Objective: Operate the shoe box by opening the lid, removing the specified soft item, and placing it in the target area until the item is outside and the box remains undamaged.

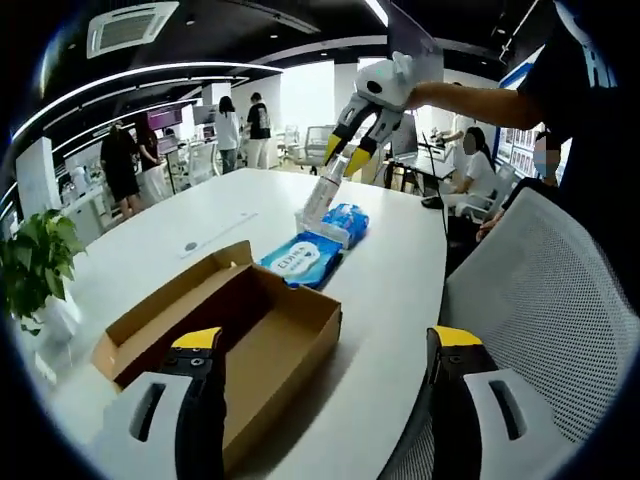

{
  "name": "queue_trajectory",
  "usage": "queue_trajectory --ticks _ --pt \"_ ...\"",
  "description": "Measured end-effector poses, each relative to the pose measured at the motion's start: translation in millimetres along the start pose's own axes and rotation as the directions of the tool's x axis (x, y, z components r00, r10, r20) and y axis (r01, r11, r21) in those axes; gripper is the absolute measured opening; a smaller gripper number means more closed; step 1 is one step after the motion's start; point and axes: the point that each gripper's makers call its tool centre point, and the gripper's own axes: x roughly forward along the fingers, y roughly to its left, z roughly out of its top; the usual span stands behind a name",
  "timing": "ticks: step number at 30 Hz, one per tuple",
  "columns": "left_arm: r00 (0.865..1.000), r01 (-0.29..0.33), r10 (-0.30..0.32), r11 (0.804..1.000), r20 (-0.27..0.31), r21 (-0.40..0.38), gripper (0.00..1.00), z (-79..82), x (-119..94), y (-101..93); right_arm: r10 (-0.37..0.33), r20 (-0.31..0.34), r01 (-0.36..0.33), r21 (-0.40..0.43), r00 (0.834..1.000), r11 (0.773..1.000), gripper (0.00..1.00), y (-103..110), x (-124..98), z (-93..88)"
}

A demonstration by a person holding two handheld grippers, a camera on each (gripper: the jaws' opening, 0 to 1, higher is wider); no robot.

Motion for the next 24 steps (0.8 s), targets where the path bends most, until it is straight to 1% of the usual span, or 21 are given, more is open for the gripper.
queue_trajectory --ticks 2,7,10,12,14,24 --pt "1.0 -0.014 0.014 1.0 0.014 -0.009 0.9 1.3 -4.2 -0.4 0.003 -0.007 -0.003 0.004 1.0 1.0 0.15 -5.4 2.3 -3.0" --pt "0.996 -0.08 0.081 0.997 0.042 -0.015 0.93 3.5 -14.5 1.0 0.009 -0.034 -0.009 0.001 0.999 1.0 0.15 -15.6 10.4 -11.4" --pt "0.99 -0.122 0.124 0.992 0.06 -0.034 0.97 5.5 -21.0 0.7 0.016 -0.061 -0.017 -0.005 0.998 1.0 0.15 -23.4 16.8 -19.3" --pt "0.988 -0.14 0.142 0.989 0.059 -0.039 0.98 4.4 -23.7 -0.9 0.016 -0.071 -0.017 -0.007 0.997 1.0 0.15 -27.9 19.7 -22.3" --pt "0.983 -0.174 0.176 0.984 0.059 -0.039 0.99 1.9 -29.0 -2.9 0.021 -0.089 -0.023 -0.011 0.996 1.0 0.15 -34.3 24.6 -26.6" --pt "0.972 -0.219 0.226 0.97 0.063 -0.103 1.0 -7.3 -45.4 -15.8 0.047 -0.149 -0.05 -0.017 0.988 0.999 0.15 -51.1 49.7 -41.2"
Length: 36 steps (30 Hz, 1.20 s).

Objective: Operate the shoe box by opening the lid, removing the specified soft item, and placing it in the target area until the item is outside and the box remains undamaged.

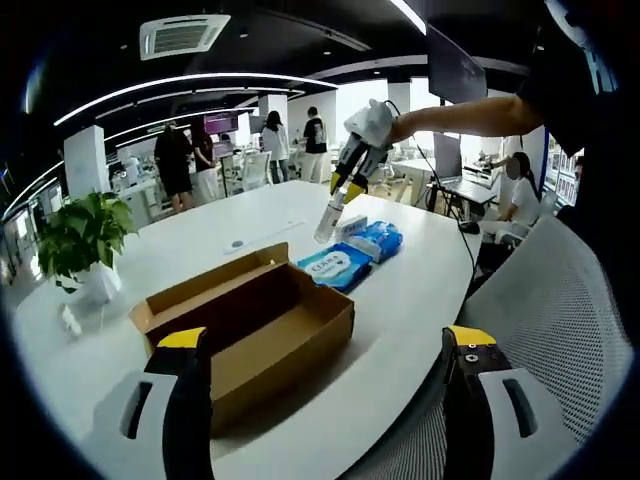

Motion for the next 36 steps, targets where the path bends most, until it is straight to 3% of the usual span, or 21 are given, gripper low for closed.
queue_trajectory --ticks 22,28,36 --pt "0.997 -0.068 0.069 0.996 0.018 -0.062 1.0 -6.7 -11.0 -19.1 0.033 -0.122 -0.037 -0.032 0.992 0.999 0.15 -29.6 41.6 -23.7" --pt "0.997 -0.083 0.083 0.995 -0.01 -0.048 1.0 -15.0 -7.1 -17.6 0.049 -0.155 -0.056 -0.04 0.987 0.998 0.15 -33.6 57.9 -32.2" --pt "0.995 -0.098 0.098 0.993 -0.001 -0.06 1.0 -19.2 -8.0 -9.3 0.067 -0.189 -0.074 -0.028 0.98 0.997 0.15 -37.3 72.6 -38.9"
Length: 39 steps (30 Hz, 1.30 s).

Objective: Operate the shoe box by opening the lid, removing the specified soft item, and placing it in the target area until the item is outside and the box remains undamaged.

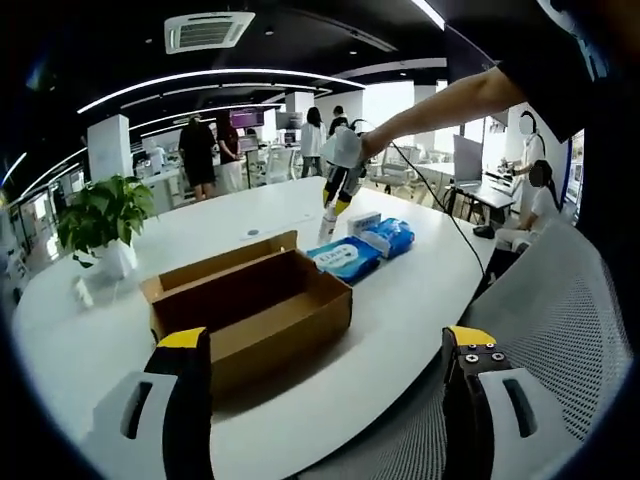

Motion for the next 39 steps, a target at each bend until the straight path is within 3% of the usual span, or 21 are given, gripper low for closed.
queue_trajectory --ticks 20,39 --pt "0.999 -0.032 0.032 0.999 -0.012 0.004 1.0 -1.9 -0.2 2.6 0.063 -0.022 -0.063 0.002 0.998 0.998 0.16 0.8 11.1 9.9" --pt "0.999 -0.04 0.04 0.999 -0.015 -0.017 0.99 -1.8 -1.2 2.2 0.029 -0.004 -0.029 0.059 1.0 0.998 0.16 -11.5 5.6 14.6"
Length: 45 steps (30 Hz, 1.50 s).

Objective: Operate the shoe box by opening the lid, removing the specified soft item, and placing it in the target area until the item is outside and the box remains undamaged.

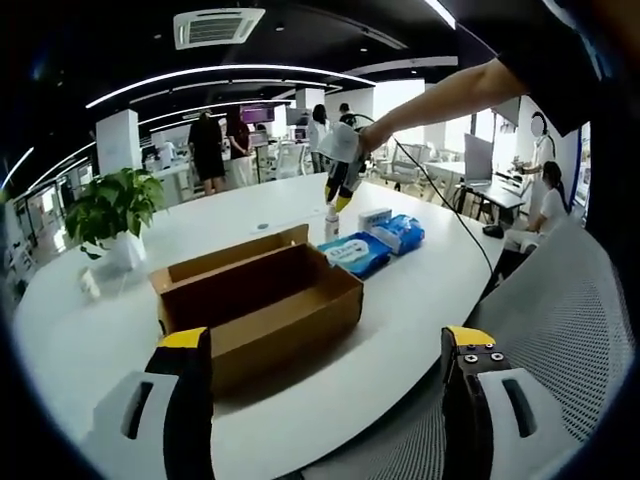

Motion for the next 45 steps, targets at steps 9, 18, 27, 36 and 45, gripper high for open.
queue_trajectory --ticks 9,18,27,36,45 --pt "1.0 -0.011 0.011 1.0 -0.003 -0.005 0.98 -0.3 -1.2 2.2 -0.008 -0.001 0.008 0.068 1.0 0.998 0.16 -1.3 0.4 -0.7" --pt "1.0 -0.024 0.024 0.999 0.001 -0.026 0.98 -0.3 -2.2 5.5 -0.008 -0.001 0.008 0.089 1.0 0.996 0.21 0.3 -1.3 -0.7" --pt "0.999 -0.045 0.045 0.997 0.01 -0.062 0.99 0.1 -2.7 11.7 -0.011 0.0 0.011 0.101 1.0 0.995 0.25 1.8 -1.6 -2.5" --pt "0.998 -0.061 0.065 0.989 0.025 -0.133 0.99 1.6 -3.9 18.8 -0.036 0.009 0.035 0.119 0.999 0.992 0.34 -3.0 -6.8 -1.3" --pt "0.994 -0.092 0.103 0.971 0.039 -0.221 0.97 1.7 -6.2 32.1 -0.06 0.042 0.05 0.205 0.997 0.977 0.42 -7.4 -13.3 4.0"
